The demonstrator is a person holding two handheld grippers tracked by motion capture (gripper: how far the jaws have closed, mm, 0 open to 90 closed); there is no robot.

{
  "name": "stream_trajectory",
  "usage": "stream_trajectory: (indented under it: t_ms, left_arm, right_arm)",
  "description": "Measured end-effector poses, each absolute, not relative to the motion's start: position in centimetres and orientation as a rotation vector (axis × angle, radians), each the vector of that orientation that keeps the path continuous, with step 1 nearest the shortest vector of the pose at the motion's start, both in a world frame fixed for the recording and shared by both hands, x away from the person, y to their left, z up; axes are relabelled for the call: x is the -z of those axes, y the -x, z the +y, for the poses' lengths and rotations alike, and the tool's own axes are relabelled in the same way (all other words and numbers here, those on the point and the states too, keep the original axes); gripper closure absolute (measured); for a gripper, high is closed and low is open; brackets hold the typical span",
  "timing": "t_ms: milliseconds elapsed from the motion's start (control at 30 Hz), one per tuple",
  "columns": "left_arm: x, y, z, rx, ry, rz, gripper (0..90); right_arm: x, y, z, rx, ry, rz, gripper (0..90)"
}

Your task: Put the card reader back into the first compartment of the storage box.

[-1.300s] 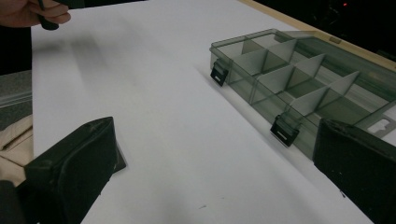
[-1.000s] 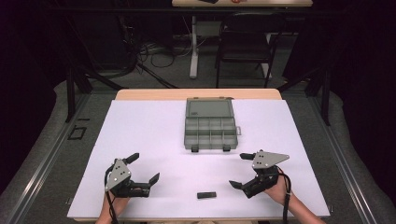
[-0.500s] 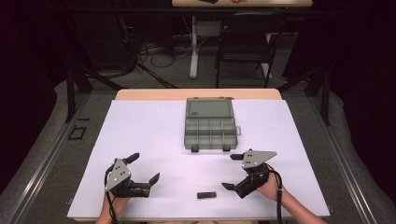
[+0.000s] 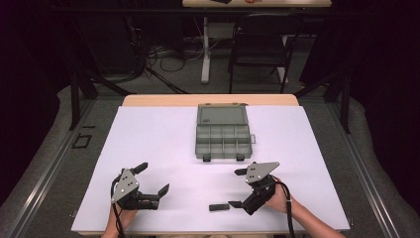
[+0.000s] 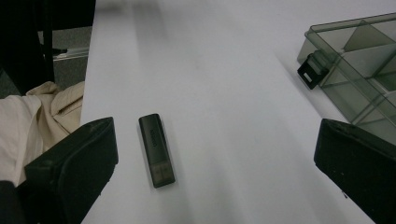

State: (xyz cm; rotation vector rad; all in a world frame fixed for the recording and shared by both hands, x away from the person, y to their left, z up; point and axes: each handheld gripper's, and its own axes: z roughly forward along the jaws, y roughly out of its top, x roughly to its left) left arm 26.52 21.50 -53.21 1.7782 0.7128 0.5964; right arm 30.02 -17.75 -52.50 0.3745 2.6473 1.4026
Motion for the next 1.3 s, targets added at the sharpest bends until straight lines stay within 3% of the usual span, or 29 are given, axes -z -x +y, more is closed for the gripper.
stream_trajectory:
  t_ms: [600,700,733,867,1300]
  left_arm:
    - [53.3,-26.6,21.5,-0.592,-1.779,0.714,0.0]
    - [53.3,-26.6,21.5,-0.59,-1.78,0.71,0.0]
    - [53.3,-26.6,21.4,-0.587,-1.778,0.712,0.0]
    - [53.3,-26.6,21.5,-0.586,-1.78,0.713,0.0]
    - [53.3,-26.7,21.4,-0.586,-1.785,0.71,0.0]
  right_arm:
    - [53.5,-29.7,-15.8,-1.371,-0.226,2.763,2.9]
    - [53.7,-29.6,-15.7,-1.367,-0.216,2.764,8.3]
    - [53.8,-29.5,-15.6,-1.358,-0.199,2.769,13.7]
    - [54.0,-29.4,-15.4,-1.339,-0.179,2.783,17.3]
    - [55.0,-28.9,-14.9,-1.285,-0.079,2.848,50.8]
